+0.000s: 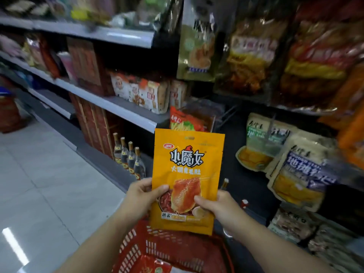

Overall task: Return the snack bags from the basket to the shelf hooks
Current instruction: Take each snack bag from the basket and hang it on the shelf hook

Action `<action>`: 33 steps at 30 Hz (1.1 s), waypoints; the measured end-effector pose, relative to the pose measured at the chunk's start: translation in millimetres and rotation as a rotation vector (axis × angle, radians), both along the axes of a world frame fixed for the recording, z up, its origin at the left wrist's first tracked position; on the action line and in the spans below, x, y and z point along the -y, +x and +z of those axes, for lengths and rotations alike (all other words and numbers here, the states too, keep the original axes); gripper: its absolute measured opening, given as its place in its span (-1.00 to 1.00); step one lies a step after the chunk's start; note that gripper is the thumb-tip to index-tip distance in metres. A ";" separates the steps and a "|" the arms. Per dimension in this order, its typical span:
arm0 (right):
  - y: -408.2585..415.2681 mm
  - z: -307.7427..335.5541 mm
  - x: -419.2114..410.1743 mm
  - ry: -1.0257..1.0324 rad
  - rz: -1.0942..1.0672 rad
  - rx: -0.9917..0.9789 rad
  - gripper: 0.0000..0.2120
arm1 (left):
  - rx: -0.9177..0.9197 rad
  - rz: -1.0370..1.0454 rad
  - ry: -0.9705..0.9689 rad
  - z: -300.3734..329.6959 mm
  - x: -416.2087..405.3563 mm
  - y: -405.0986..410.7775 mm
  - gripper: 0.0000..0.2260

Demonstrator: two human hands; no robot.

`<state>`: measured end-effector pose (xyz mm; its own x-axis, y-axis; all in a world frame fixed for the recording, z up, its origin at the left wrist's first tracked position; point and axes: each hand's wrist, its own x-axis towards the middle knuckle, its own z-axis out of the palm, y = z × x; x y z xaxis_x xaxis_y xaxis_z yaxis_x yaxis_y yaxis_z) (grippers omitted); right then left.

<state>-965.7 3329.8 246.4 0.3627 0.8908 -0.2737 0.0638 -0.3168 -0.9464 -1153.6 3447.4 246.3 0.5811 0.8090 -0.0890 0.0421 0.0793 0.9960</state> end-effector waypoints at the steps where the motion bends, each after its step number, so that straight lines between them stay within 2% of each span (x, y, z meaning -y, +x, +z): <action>1: 1.0 36.4 0.5 0.017 -0.003 0.002 -0.89 | 0.007 0.004 0.033 37.4 1.0 0.8 -0.85; 8: 3.3 272.0 14.6 0.145 -0.050 0.064 -0.90 | 0.071 -0.015 0.161 274.1 13.2 5.9 -0.93; 12: 0.9 372.2 34.8 0.217 -0.056 0.080 -0.90 | 0.096 -0.032 0.202 369.2 24.6 7.3 -0.89; 16: -3.6 443.7 53.5 0.316 -0.111 0.051 -0.94 | 0.131 -0.032 0.233 443.3 38.5 10.8 -0.80; 23: -5.5 506.3 73.2 0.423 -0.248 -0.018 -0.86 | 0.184 -0.087 0.269 515.4 53.3 23.1 -0.82; 33: -0.7 519.8 87.3 0.461 -0.355 -0.062 -0.86 | 0.188 -0.134 0.273 528.7 52.6 48.3 -0.91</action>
<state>-966.4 3242.5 766.2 0.6566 0.7496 0.0830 -0.0308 0.1366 -0.9902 -1105.3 3394.8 775.0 0.6692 0.7038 0.2385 -0.1515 -0.1850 0.9710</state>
